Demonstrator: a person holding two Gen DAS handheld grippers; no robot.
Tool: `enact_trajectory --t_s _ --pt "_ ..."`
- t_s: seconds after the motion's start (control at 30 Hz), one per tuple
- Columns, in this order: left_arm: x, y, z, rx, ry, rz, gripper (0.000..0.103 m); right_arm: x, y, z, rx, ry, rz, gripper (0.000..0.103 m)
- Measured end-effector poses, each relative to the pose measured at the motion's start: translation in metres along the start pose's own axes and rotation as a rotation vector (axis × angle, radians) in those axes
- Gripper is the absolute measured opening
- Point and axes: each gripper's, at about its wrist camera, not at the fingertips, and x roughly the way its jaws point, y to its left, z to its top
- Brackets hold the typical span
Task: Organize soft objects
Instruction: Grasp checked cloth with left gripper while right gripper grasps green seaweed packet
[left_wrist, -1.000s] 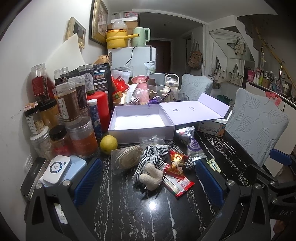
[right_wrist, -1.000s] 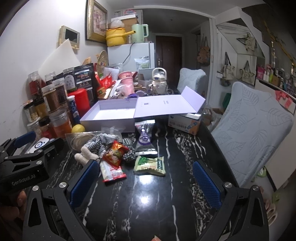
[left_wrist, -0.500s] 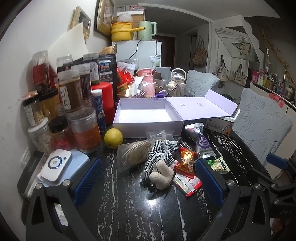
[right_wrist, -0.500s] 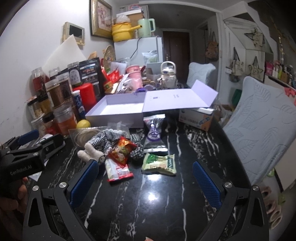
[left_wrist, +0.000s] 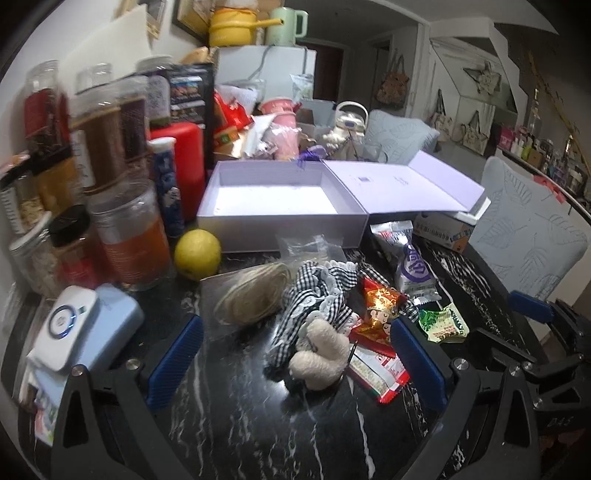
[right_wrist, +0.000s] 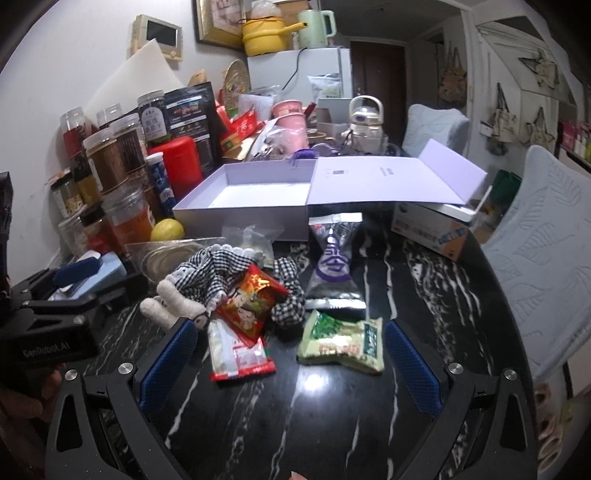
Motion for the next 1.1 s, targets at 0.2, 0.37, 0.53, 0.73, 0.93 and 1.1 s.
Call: enact_trajectory --t_s 0.2,0.37,0.53,0.73,0.93,1.1 --pt "0.031 -0.009 0.005 0.032 0.049 0.017 0.103 0.024 -0.012 0.003 0.004 0.034 0.010 0.103" --pt "0.053 -0.009 0.005 0.035 0.095 0.018 0.103 0.042 -0.028 -0.002 0.040 0.076 0.006 0.103" --pt "0.068 -0.004 0.006 0.035 0.121 0.039 0.103 0.061 -0.049 -0.006 0.090 0.123 -0.015 0.103" --pt "0.084 0.003 0.005 0.008 0.155 0.033 0.103 0.074 -0.059 -0.008 0.105 0.169 -0.024 0.103" --pt "0.096 0.000 0.004 -0.006 0.172 -0.053 0.095 0.090 -0.062 -0.011 0.122 0.212 -0.024 0.103" --pt "0.105 -0.002 0.000 -0.022 0.200 -0.092 0.062 0.094 -0.055 -0.013 0.090 0.212 -0.051 0.103"
